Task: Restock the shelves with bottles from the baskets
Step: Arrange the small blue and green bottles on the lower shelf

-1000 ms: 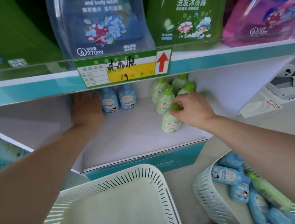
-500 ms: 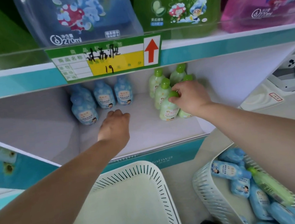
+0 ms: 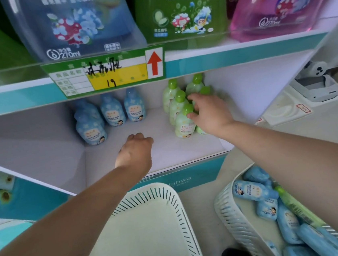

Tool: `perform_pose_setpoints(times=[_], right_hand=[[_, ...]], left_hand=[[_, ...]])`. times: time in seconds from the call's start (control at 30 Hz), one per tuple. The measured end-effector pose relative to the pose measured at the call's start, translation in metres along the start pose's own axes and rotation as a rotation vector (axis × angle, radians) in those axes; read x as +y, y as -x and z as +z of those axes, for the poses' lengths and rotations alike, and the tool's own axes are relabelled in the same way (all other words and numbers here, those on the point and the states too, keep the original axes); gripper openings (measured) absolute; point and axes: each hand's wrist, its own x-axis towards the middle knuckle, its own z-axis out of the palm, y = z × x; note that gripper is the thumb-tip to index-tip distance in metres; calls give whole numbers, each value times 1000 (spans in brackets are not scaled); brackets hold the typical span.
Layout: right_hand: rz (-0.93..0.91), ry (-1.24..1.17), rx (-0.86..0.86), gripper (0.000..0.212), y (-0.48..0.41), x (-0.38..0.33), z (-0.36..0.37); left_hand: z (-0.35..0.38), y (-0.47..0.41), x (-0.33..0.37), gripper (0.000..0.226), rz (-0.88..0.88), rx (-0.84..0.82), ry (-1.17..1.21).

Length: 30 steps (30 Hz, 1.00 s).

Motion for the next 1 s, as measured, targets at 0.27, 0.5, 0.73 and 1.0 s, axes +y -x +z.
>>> perform_pose_setpoints(times=[0.27,0.5,0.73,1.0], right_hand=[[3,-73,41,24,93,41,3],[253,14,-110,18,180,131,13],[525,68,-241,22,236,215,25],[650,117,-471,33,269,260,68]], left_hand=[[-8,11,45,38,100,-43,14],[11,23,124,43,293,-125,-23],[43,36,208,33,557,-178,-46],[102,28,254,28,772,-337,-279]])
